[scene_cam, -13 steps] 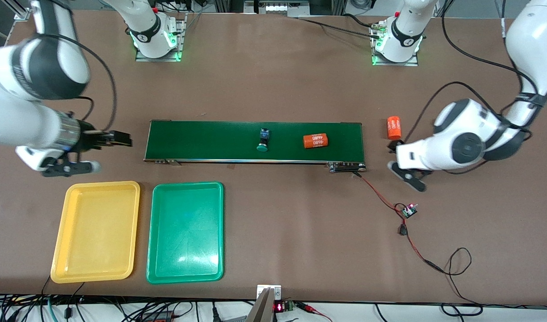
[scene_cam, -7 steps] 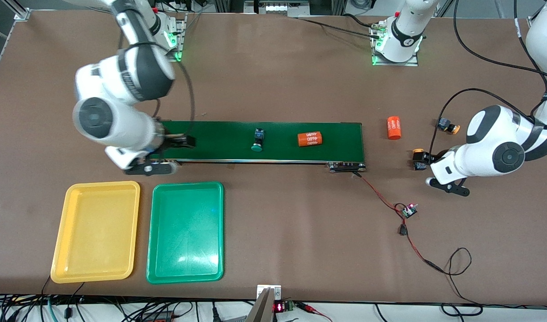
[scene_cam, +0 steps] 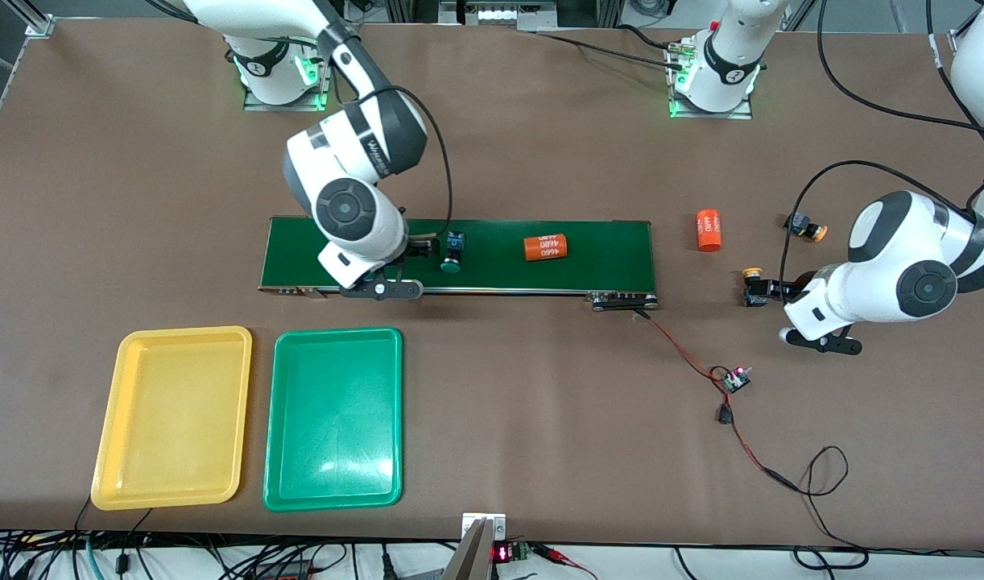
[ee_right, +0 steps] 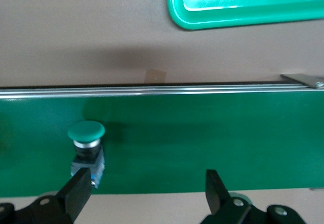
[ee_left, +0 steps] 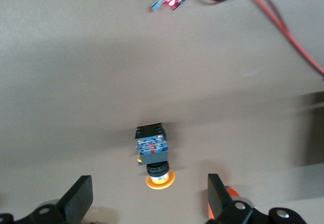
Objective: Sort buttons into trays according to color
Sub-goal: 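Grasp the green button with the right gripper while the left gripper grasps yellow button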
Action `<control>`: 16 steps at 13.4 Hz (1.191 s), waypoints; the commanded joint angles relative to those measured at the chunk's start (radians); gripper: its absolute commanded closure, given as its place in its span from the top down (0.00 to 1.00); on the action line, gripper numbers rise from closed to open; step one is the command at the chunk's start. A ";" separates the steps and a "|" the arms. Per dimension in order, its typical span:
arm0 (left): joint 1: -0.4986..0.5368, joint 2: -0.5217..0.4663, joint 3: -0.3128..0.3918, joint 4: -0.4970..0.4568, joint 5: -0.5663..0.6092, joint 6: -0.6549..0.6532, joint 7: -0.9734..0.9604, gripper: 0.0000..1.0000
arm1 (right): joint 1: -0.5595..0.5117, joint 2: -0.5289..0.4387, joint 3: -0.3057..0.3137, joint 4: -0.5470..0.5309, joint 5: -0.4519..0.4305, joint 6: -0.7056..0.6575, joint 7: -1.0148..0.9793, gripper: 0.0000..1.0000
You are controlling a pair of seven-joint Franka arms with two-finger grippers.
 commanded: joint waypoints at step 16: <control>-0.456 -0.188 0.625 -0.157 -0.496 0.321 0.166 1.00 | 0.078 0.057 -0.009 -0.097 0.001 0.095 0.088 0.54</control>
